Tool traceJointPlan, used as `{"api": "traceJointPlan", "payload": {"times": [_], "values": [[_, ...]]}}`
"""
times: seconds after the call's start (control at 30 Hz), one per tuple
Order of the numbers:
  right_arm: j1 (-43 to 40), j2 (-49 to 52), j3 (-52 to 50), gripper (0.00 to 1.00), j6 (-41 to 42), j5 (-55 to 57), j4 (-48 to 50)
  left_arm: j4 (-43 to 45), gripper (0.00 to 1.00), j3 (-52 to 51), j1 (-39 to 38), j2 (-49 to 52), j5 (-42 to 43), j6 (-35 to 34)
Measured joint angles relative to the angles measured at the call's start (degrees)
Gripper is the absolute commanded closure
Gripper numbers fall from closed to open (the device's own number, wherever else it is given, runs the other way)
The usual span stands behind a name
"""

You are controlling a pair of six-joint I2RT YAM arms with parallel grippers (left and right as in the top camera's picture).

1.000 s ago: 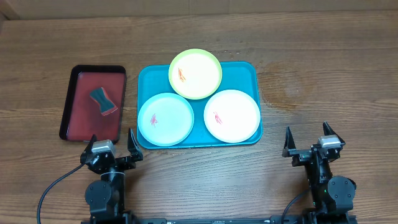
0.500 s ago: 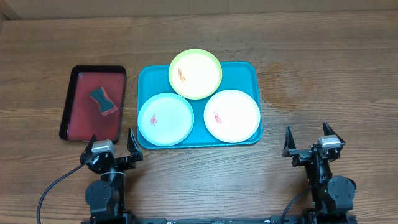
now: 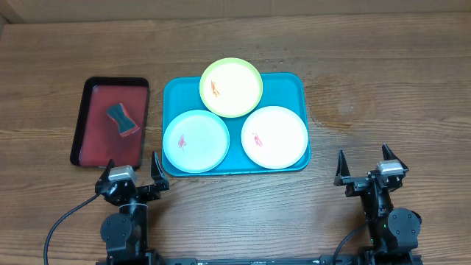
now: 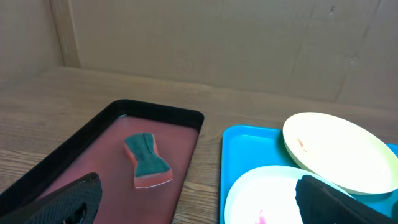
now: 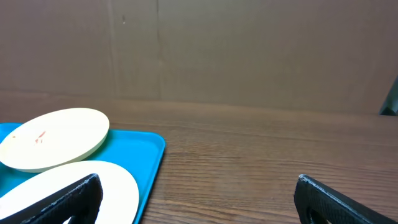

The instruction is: Clean dirty plates on tray and stack at the side

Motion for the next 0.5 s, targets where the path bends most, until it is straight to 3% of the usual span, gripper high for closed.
{"api": "traceJointPlan", "payload": {"times": [0.5], "values": [[-0.02,0.00,0.00,0.00,0.02,-0.02,-0.07,0.00,0.00,0.00,0.00,0.00,0.00,0.00]]}}
